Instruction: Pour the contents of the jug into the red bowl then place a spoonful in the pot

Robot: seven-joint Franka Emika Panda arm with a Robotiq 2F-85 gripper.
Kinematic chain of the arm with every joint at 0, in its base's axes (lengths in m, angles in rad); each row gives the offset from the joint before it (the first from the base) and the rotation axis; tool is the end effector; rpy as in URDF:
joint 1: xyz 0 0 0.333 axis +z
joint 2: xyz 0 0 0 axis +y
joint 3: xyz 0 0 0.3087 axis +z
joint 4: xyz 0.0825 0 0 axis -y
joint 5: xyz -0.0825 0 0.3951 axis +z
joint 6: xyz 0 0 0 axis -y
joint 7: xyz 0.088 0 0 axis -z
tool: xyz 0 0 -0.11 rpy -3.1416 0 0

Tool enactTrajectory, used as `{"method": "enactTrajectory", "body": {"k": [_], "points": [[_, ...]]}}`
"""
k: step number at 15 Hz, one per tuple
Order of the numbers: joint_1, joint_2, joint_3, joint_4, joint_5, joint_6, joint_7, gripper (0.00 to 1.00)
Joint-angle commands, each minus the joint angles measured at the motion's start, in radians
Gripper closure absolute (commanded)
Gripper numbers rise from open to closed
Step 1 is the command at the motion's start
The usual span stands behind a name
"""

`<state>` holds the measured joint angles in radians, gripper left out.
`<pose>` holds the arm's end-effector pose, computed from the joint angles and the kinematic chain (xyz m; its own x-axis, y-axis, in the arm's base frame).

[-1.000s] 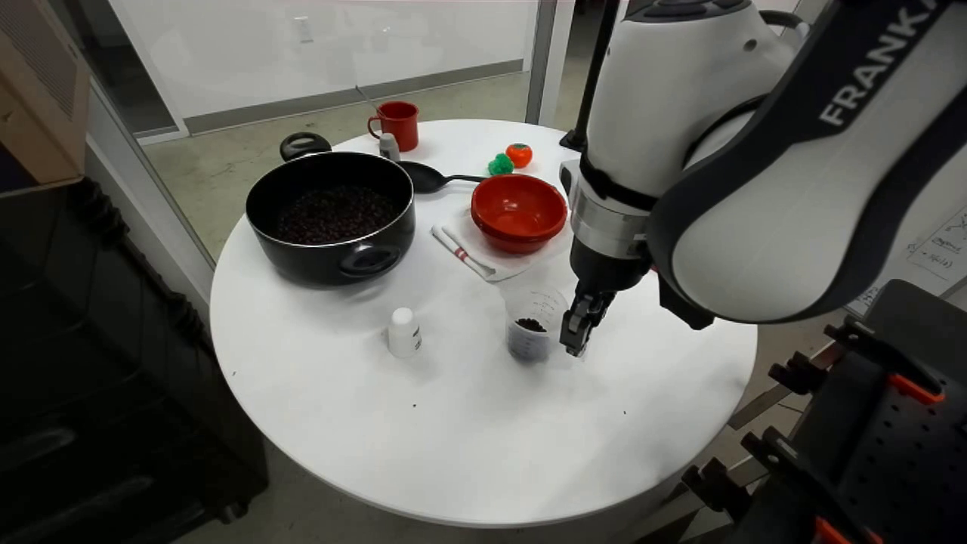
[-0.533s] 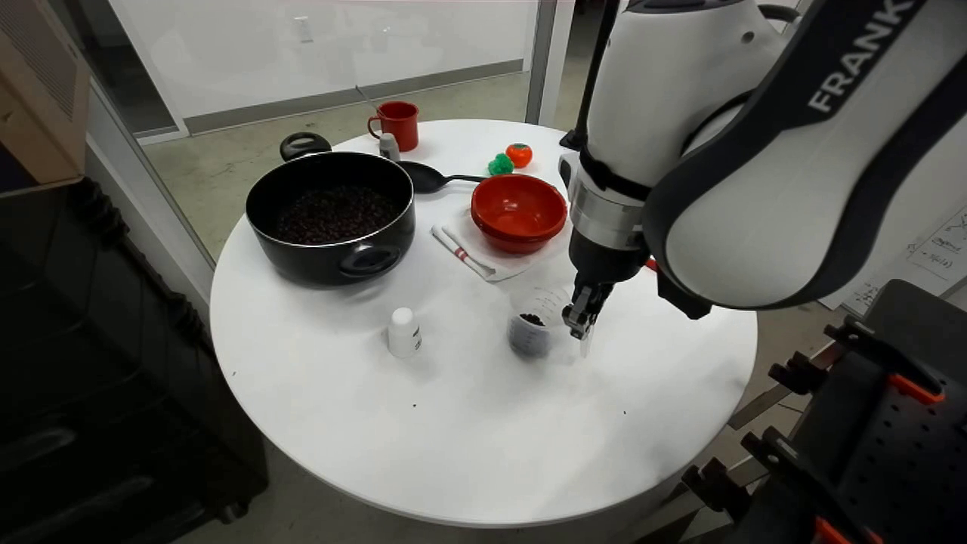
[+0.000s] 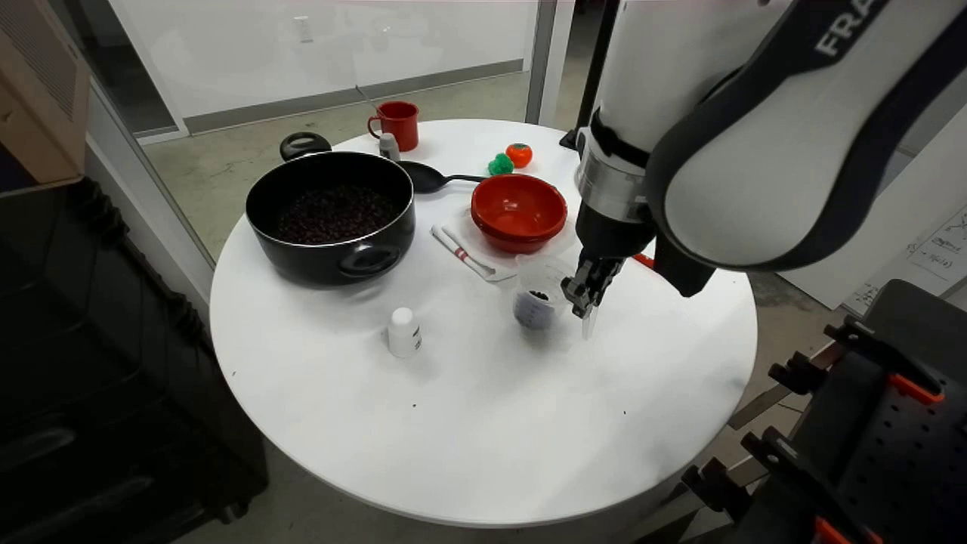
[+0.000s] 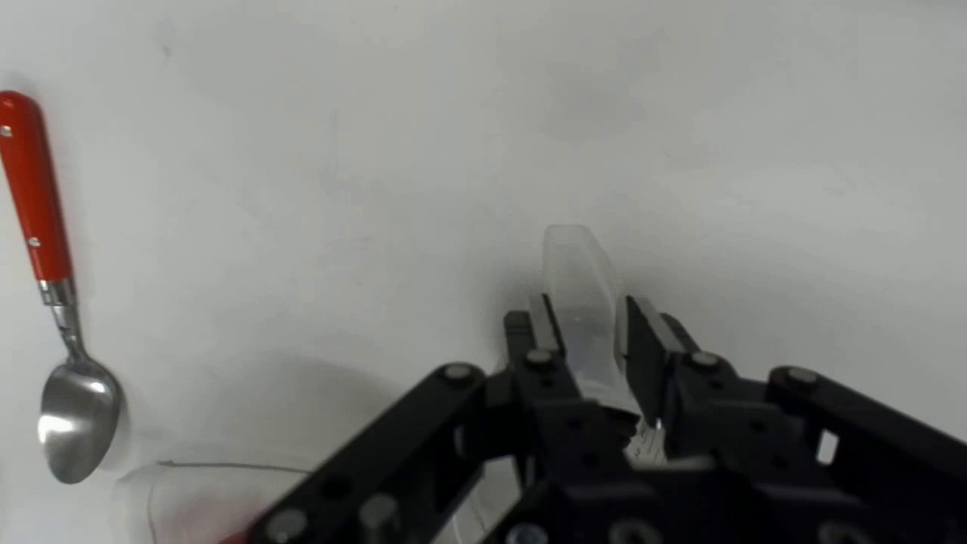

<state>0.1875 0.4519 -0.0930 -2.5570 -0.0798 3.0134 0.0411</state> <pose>0.4299 0.0405 0.0850 0.9899 0.1416 0.0047 0.1412 -0.9887 0.0510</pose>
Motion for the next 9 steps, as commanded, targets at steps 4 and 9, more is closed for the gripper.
{"method": "enactTrajectory", "body": {"k": [4, 9], "points": [[-0.070, -0.214, 0.035, 0.034, 0.094, -0.274, 0.092, 0.93], [-0.144, -0.196, 0.030, 0.268, 0.182, -0.554, 0.175, 0.93]]}}
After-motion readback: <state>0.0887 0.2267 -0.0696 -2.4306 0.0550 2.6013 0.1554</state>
